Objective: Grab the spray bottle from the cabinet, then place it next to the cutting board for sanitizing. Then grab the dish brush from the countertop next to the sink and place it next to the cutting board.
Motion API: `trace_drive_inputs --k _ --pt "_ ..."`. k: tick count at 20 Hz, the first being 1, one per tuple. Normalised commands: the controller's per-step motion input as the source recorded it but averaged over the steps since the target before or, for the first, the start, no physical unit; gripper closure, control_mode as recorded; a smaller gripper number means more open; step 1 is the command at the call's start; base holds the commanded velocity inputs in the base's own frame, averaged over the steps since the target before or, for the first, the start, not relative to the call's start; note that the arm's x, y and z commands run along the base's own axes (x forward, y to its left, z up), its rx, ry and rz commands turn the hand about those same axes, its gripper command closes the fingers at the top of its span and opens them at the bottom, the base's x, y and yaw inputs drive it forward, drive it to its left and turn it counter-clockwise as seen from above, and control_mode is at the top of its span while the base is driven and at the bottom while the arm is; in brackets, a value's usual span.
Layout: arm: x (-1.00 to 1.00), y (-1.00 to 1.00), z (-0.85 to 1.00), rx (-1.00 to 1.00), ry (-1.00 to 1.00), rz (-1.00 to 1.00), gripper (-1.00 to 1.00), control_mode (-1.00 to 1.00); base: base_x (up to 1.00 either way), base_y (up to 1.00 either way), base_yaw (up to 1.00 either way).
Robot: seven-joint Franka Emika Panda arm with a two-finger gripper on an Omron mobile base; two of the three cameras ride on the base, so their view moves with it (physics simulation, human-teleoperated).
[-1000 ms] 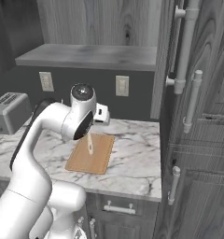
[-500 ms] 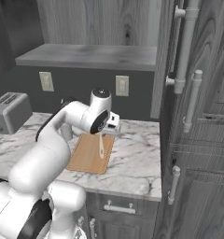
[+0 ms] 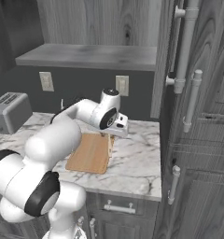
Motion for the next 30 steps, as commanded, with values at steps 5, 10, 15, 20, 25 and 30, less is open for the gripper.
trace_drive_inputs --k 5,10,15,20,25,30 --pt "0.12 -0.21 -0.35 -0.11 0.00 -0.06 1.00 -1.00 0.00 0.00 0.00" --pt "0.07 -0.26 -0.37 -0.07 0.01 -0.06 1.00 -1.00 0.00 0.00 0.00" --pt "0.09 -0.18 -0.42 0.00 0.04 0.00 1.00 -1.00 0.00 0.00 0.00" --pt "0.17 0.00 -0.38 0.00 0.03 0.00 1.00 -1.00 0.00 0.00 0.00" --pt "0.27 0.00 -0.36 0.00 0.03 0.00 1.00 -1.00 0.00 0.00 0.00" --pt "0.27 0.00 -0.36 0.00 0.00 0.00 1.00 -1.00 0.00 0.00 0.00"
